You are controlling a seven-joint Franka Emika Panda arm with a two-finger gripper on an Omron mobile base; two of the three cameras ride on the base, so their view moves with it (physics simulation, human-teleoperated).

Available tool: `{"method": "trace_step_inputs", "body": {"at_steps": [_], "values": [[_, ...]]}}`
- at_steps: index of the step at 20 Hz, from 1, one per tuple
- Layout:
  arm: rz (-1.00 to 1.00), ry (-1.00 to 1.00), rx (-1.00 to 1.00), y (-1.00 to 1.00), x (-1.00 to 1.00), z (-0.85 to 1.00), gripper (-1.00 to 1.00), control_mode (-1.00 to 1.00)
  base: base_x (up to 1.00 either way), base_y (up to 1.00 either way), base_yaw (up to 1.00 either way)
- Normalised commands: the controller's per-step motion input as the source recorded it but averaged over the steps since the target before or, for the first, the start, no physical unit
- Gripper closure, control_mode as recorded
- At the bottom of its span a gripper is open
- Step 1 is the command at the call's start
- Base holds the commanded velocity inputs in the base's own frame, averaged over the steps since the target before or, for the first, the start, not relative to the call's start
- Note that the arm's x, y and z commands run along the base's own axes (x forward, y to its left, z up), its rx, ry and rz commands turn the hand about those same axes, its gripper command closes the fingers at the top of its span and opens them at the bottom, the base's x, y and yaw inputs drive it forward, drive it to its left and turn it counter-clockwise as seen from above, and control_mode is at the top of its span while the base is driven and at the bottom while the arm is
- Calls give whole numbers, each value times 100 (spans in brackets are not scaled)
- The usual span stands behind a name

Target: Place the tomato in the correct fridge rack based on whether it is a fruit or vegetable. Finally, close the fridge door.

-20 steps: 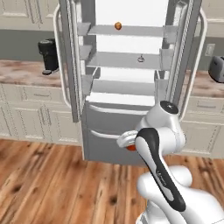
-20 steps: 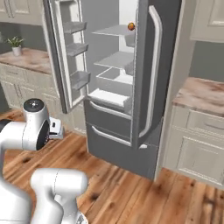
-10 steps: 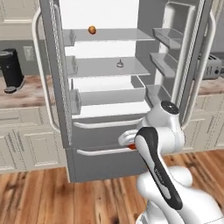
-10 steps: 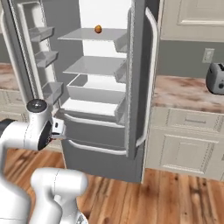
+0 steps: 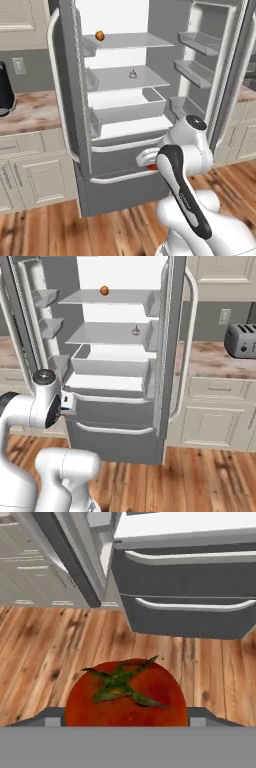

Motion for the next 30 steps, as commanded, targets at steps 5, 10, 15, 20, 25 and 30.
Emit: {"method": "trace_step_inputs", "body": {"at_steps": [5,10,15,20,25,30], "values": [[0,0,0,0,0,0,100,100,76,37,-23],[0,0,0,0,0,0,100,100,78,8,-13],[0,0,0,0,0,0,100,100,61,15,-3],[0,0,0,0,0,0,100,100,59,14,0],[0,0,0,0,0,0,100,100,61,1,2],[0,0,0,0,22,0,100,-100,33,0,0]]}}
